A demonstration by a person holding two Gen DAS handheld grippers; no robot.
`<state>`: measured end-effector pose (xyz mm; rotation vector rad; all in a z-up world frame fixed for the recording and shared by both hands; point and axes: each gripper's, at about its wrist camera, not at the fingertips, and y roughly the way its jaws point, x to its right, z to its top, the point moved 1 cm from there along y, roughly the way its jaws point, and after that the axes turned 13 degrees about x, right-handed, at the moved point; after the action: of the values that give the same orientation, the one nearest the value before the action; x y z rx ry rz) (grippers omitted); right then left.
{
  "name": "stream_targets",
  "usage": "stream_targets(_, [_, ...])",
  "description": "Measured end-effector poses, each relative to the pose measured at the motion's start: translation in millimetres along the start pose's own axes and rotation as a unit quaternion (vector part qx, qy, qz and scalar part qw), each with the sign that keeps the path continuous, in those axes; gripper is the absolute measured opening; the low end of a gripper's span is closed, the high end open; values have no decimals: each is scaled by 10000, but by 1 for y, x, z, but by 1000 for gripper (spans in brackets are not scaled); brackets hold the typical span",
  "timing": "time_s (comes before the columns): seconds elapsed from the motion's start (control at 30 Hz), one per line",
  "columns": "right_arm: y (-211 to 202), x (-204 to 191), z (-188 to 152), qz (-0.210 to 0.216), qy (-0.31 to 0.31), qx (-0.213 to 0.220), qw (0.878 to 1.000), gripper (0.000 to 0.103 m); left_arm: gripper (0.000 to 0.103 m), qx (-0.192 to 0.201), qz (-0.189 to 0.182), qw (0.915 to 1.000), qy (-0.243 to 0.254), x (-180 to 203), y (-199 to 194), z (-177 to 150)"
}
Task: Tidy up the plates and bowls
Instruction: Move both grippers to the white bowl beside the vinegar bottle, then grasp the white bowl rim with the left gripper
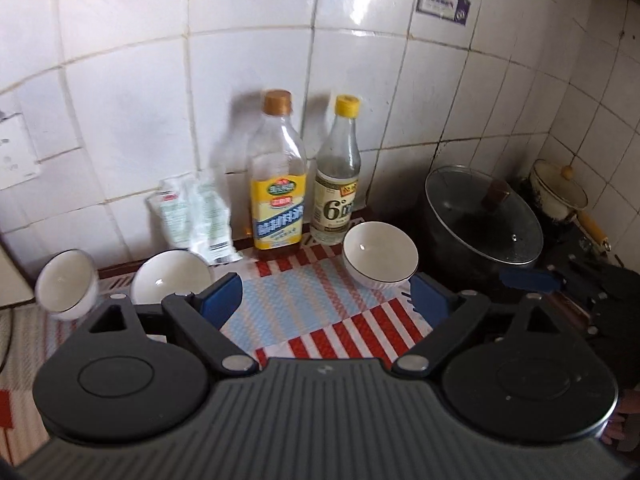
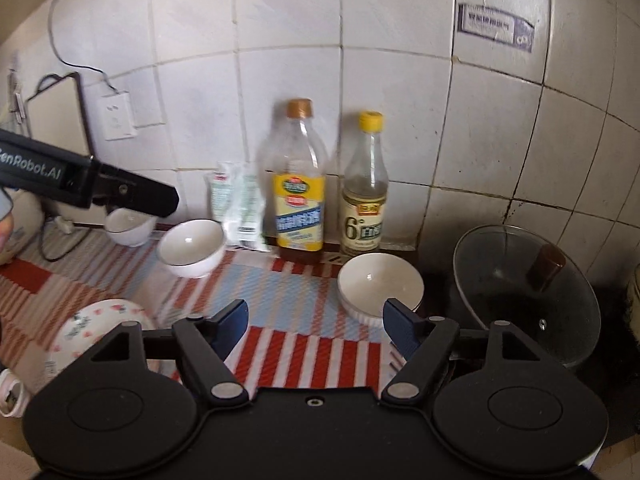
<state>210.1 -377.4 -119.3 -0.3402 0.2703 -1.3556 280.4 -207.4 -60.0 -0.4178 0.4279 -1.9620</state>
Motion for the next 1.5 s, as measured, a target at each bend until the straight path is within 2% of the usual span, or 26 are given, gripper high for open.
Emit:
stream_targets(0.07, [19, 7, -3, -34, -24, 6, 10000, 79, 92, 17, -63, 9999, 108, 3, 17, -3])
stream_targets(0.13, [36, 10, -9, -126, -101, 30, 9999, 84, 91, -35, -135, 9999, 70, 5, 38, -6])
stream_targets(0.17, [44, 12, -12, -185, -145, 88, 9997, 89, 91, -90, -179, 9998, -12, 5, 48, -8])
stream_targets(0.23, [60, 16, -22, -295, -197, 216, 9991, 90, 90, -180, -221, 9992, -270, 4, 70, -14])
stream_targets(0.3, [77, 22, -32, -400, -100, 130, 9991, 90, 90, -301, -235, 9982, -464, 3, 92, -21])
stream_targets(0.4, [98, 32, -49, -526, 158, 9, 9985, 90, 78, -428, -365, 9957, -741, 2, 124, -34])
stream_targets(0.43, [104, 35, -54, -554, 214, -45, 9982, 90, 71, -522, -397, 9938, -894, 1, 133, -37])
stream_targets(0.53, [123, 40, -72, -694, 282, -206, 9970, 90, 71, -635, -433, 9930, -898, 6, 155, -43])
stream_targets(0.6, [132, 42, -81, -860, 274, -316, 9954, 96, 70, -732, -404, 9920, -941, 8, 168, -47])
stream_targets(0.67, [143, 46, -88, -900, 339, -423, 9945, 97, 70, -753, -472, 9910, -1003, 7, 182, -50])
stream_targets(0.73, [152, 51, -95, -931, 430, -372, 9940, 97, 70, -786, -405, 9910, -1001, 7, 198, -53])
stream_targets(0.83, [168, 54, -102, -931, 474, -364, 9939, 97, 62, -916, -421, 9893, -1055, 3, 223, -59])
stream_targets(0.9, [178, 53, -105, -923, 400, -363, 9943, 97, 61, -1079, -481, 9855, -1218, 1, 239, -62])
stream_targets(0.97, [185, 54, -106, -1001, 364, -346, 9937, 97, 52, -1242, -490, 9822, -1319, 0, 253, -65])
stream_targets(1.03, [190, 58, -107, -1007, 417, -328, 9935, 97, 48, -1245, -529, 9838, -1177, 4, 260, -65])
stream_targets(1.1, [194, 59, -108, -1004, 322, -315, 9939, 97, 36, -1170, -661, 9865, -936, 9, 265, -68])
stream_targets(1.13, [196, 59, -107, -991, 206, -292, 9944, 97, 27, -1205, -612, 9877, -783, 12, 268, -71])
stream_targets(1.17, [199, 59, -107, -990, 72, -279, 9947, 97, 22, -1306, -617, 9867, -750, 13, 271, -75])
stream_targets(1.27, [208, 59, -107, -969, -170, -350, 9945, 96, 23, -1236, -648, 9855, -962, 10, 270, -80])
stream_targets(1.5, [218, 61, -102, -865, -148, -325, 9956, 97, 21, -1258, -574, 9862, -909, 11, 269, -81])
